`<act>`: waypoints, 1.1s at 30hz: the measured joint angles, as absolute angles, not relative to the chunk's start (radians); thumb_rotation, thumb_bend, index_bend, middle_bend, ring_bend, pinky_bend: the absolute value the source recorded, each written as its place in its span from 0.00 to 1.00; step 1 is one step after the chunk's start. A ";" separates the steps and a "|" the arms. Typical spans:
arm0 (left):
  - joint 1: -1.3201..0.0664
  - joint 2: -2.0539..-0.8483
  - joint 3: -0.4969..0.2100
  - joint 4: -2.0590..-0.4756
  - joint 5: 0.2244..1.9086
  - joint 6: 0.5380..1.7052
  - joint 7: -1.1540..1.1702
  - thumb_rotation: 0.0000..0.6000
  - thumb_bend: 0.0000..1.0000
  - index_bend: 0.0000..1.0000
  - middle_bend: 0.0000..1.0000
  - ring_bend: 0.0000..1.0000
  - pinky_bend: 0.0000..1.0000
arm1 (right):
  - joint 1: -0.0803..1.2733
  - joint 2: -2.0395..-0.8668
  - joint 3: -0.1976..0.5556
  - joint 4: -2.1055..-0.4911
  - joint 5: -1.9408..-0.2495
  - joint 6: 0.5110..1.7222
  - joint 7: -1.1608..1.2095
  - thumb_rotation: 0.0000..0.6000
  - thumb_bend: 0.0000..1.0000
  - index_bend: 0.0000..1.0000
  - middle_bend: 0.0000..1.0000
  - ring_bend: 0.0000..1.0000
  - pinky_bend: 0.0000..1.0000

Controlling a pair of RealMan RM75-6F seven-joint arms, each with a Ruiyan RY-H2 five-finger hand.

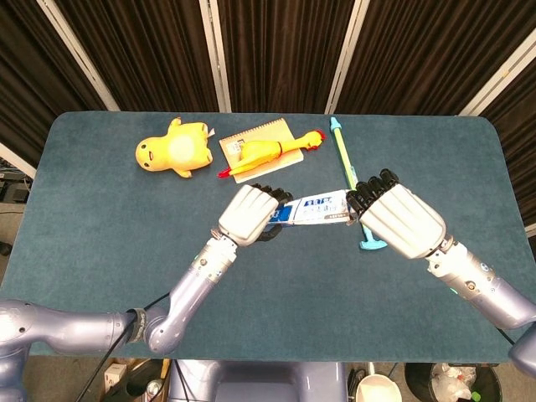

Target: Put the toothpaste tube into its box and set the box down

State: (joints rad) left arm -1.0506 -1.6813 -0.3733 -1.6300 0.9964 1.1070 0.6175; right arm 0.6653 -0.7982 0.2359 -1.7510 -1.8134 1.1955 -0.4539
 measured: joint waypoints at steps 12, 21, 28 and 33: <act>-1.065 -1.796 -0.372 -1.482 1.111 1.177 0.501 1.00 0.39 0.43 0.52 0.49 0.53 | 0.659 -0.833 0.258 -1.703 -1.856 1.288 -0.493 1.00 0.45 0.49 0.55 0.40 0.29; -1.076 -1.843 -0.372 -1.420 1.181 1.203 0.434 1.00 0.39 0.42 0.52 0.49 0.53 | 0.639 -0.882 0.276 -1.665 -1.863 1.383 -0.507 1.00 0.44 0.27 0.46 0.29 0.15; -1.068 -1.846 -0.371 -1.414 1.187 1.207 0.429 1.00 0.39 0.42 0.52 0.49 0.53 | 0.629 -0.904 0.287 -1.641 -1.869 1.425 -0.518 1.00 0.39 0.07 0.40 0.23 0.10; -1.063 -1.842 -0.372 -1.413 1.190 1.210 0.434 1.00 0.40 0.42 0.52 0.49 0.53 | 0.625 -0.916 0.291 -1.632 -1.865 1.439 -0.526 1.00 0.39 0.05 0.38 0.21 0.05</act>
State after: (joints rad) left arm -1.0626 -1.8419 -0.3715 -1.4129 1.1905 1.2095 0.4340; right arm 0.6246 -0.9163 0.2909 -1.6323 -1.8652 1.4385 -0.5261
